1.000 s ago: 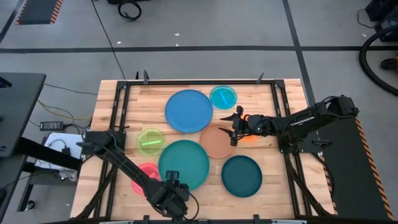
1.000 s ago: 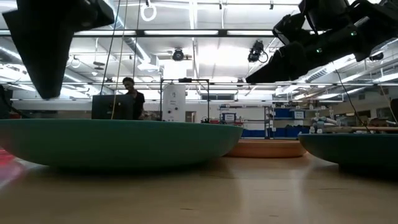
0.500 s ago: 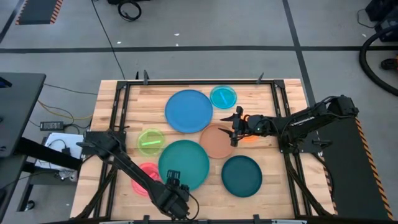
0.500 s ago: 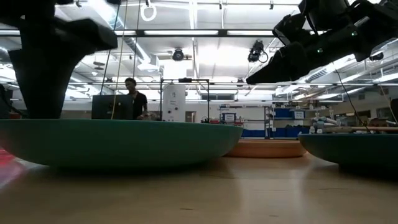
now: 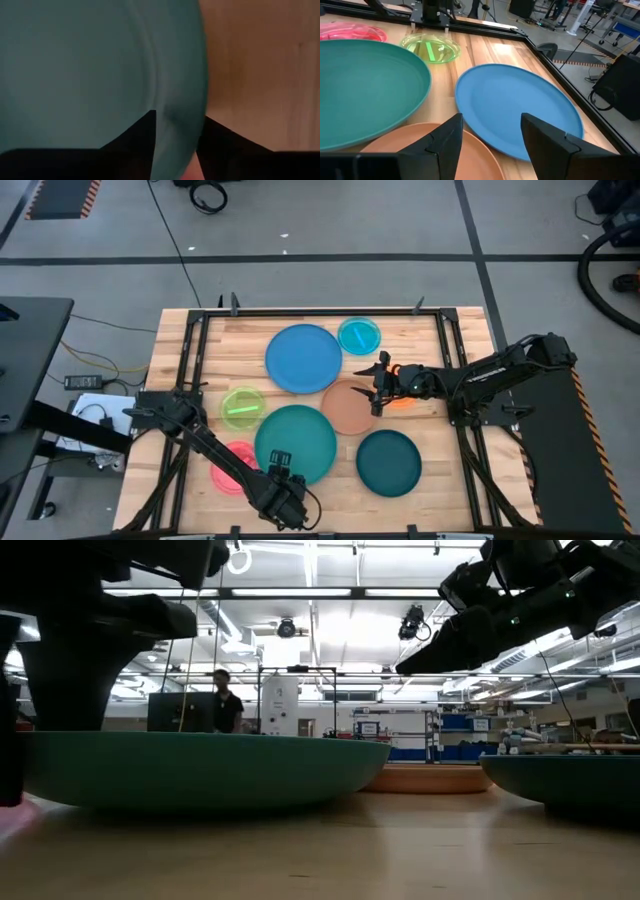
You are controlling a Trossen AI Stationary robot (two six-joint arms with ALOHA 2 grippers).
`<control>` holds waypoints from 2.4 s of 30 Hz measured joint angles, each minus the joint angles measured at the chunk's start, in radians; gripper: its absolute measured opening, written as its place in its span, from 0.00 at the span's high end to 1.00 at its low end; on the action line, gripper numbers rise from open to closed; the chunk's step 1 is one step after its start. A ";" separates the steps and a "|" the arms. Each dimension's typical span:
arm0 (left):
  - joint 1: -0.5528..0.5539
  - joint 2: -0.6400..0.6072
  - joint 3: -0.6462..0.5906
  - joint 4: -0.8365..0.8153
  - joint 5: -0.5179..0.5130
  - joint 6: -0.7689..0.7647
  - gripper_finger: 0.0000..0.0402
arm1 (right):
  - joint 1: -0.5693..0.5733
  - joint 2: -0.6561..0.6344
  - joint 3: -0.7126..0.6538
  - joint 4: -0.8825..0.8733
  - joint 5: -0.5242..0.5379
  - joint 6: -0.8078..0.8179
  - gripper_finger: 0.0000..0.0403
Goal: Stack plastic plates
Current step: Stack the green plate on top of the blue plate
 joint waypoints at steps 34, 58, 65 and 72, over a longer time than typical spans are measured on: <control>0.101 -0.236 0.000 -0.183 -0.044 0.018 0.96 | 0.000 0.000 0.000 -0.047 0.012 0.063 0.49; 0.517 -0.265 -0.087 -0.118 -0.268 0.630 0.94 | 0.088 -0.100 0.000 -0.305 0.197 0.214 0.50; 0.627 -0.264 -0.232 0.047 -0.233 0.804 0.94 | 0.150 -0.110 -0.011 -0.336 0.219 0.298 0.50; 0.731 -0.264 -0.309 0.143 -0.169 0.892 0.95 | 0.194 -0.109 -0.024 -0.337 0.221 0.364 0.50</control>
